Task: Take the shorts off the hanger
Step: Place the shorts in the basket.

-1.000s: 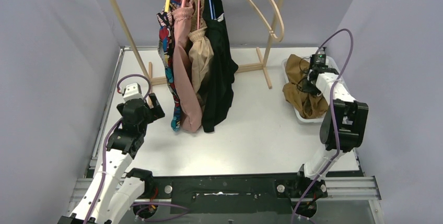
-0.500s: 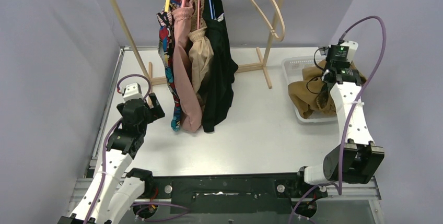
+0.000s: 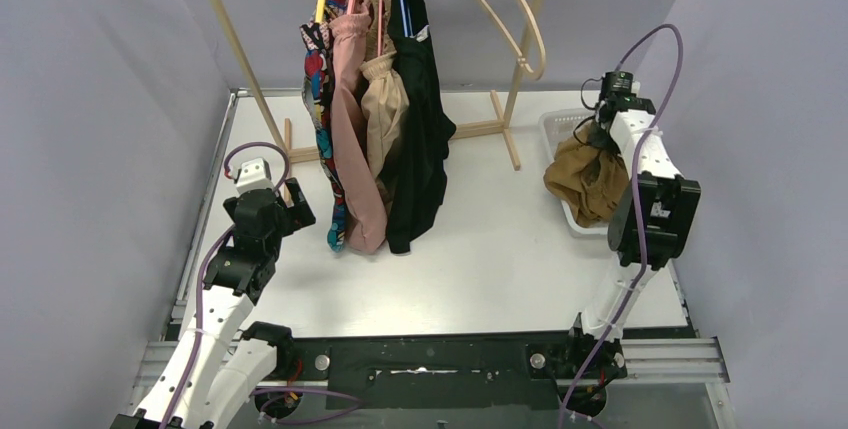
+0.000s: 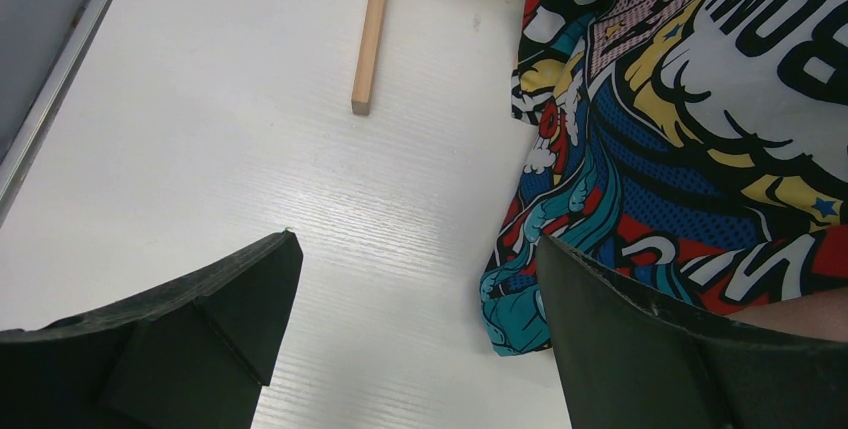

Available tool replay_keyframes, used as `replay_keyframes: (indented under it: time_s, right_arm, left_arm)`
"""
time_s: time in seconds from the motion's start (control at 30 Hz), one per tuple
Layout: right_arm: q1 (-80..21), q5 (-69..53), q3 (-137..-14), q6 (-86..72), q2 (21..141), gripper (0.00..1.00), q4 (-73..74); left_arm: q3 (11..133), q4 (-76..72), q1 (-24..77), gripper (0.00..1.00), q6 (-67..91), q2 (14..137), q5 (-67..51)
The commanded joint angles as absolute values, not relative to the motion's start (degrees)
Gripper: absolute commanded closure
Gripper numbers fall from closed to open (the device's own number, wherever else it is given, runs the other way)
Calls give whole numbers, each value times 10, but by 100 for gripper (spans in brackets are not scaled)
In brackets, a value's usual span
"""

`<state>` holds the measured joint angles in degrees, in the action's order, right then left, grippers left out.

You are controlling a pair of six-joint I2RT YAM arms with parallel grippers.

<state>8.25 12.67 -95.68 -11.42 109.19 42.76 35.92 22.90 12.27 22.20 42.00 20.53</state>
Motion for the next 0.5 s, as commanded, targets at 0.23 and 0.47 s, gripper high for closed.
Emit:
replay_keyframes:
  time_s: [0.23,0.47]
  right_arm:
    - [103,65,-944,-121,962,22,431]
    - [102,-12,-840,-146,860,3,423]
  left_arm:
    - [358,196,124,11,214,413,197]
    - [358,195,123,11,214,413,198]
